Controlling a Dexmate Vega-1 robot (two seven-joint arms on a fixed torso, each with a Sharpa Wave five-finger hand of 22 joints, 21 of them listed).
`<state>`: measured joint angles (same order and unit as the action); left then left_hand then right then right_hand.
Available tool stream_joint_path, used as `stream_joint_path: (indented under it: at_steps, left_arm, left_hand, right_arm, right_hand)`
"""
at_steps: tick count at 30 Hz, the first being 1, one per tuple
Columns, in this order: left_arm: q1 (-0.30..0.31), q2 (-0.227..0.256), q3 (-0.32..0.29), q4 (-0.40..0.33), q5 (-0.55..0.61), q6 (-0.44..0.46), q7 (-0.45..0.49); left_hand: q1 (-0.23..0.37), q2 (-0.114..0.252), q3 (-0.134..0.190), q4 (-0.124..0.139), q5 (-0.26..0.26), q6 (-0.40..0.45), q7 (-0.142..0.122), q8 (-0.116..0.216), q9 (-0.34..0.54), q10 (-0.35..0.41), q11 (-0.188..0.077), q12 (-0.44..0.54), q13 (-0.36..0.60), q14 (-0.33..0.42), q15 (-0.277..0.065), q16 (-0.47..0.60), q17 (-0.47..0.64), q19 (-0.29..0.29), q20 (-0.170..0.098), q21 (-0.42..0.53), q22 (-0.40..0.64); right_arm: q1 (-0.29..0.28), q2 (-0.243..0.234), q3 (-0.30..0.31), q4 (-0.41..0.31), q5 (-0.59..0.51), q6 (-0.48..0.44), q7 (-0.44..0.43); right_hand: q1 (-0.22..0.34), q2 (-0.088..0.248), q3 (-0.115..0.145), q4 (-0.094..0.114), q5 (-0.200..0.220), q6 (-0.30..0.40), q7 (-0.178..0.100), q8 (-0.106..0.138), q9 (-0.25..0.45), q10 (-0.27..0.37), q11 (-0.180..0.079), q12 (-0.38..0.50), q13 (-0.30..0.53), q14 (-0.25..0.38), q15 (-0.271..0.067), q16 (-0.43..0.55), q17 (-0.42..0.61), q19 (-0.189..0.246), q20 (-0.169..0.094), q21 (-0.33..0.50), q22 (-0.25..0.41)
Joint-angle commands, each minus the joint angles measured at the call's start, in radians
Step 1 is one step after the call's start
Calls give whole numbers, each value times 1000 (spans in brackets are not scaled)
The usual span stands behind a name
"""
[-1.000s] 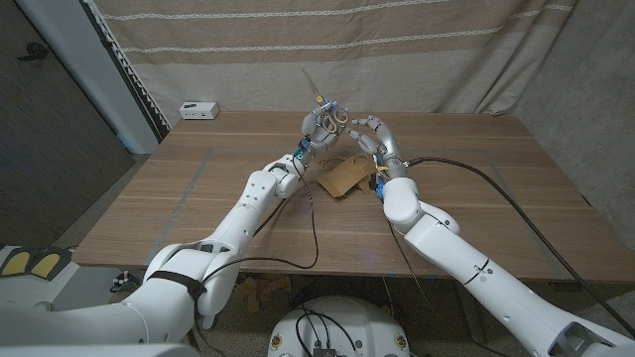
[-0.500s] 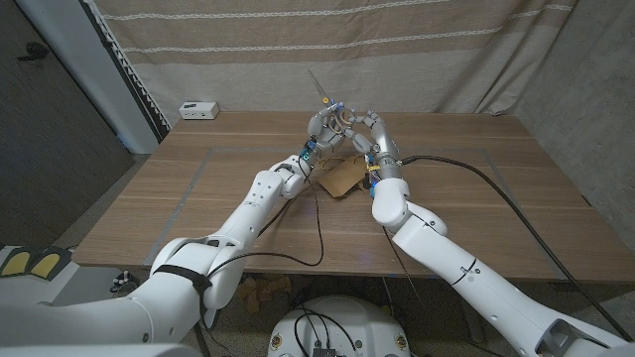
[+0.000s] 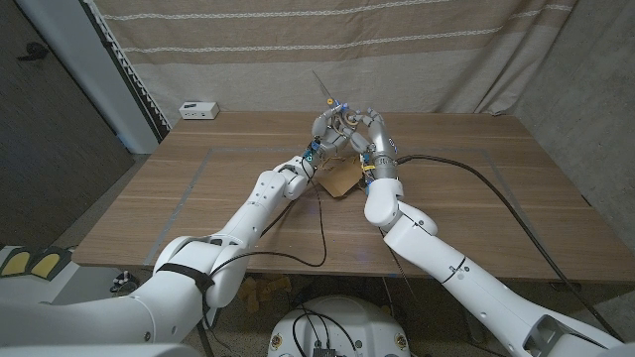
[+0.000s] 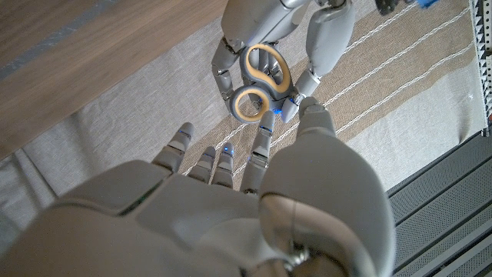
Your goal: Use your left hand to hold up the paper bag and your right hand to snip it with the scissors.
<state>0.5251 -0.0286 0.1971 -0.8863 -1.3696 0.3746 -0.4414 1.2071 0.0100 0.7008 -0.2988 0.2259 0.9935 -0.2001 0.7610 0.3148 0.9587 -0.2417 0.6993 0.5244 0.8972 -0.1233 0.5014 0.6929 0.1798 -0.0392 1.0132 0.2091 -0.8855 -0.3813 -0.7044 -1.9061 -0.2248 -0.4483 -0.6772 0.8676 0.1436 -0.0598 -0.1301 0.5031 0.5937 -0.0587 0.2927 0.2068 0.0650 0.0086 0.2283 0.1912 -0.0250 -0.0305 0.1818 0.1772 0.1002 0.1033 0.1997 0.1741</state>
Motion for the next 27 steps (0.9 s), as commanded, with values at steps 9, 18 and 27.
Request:
stream_joint_path:
  at_steps: [9, 18, 27]
  left_arm:
    - [29, -1, -12, -47, -8, -13, 12]
    - [25, -3, -9, -35, -14, -8, -6]
    - [16, -2, -1, -16, -14, 11, -35]
  left_hand:
    - [168, 166, 134, 133, -1, 193, 128, 355, 798, 40, 27, 144, 531, 19, -108, -2, 393, 0, -125, 3, 1]
    - [169, 165, 134, 132, -2, 193, 128, 358, 796, 41, 27, 145, 527, 24, -108, -7, 387, 1, -126, 3, 0]
    - [170, 163, 133, 131, -2, 197, 128, 364, 798, 43, 27, 147, 524, 32, -108, -8, 386, 2, -127, 3, -1]
  right_arm:
    - [20, 42, -25, 51, -67, -45, -51]
    - [44, 58, -55, 71, -118, -90, -62]
    - [59, 76, -69, 86, -149, -147, -73]
  right_hand:
    - [17, -1, -4, 3, 10, 54, 43, 9, 1, 42, -13, 18, 1, 24, -33, 7, 1, -4, -36, -1, 6]
    - [22, -9, -8, 0, 12, 42, 47, -2, -1, 53, -10, 21, 1, 33, -38, 8, 0, 5, -42, 3, 6]
    - [20, -18, -14, 1, 13, 23, 56, -15, -3, 58, -10, 22, 1, 38, -33, 8, 1, 9, -41, 4, 6]
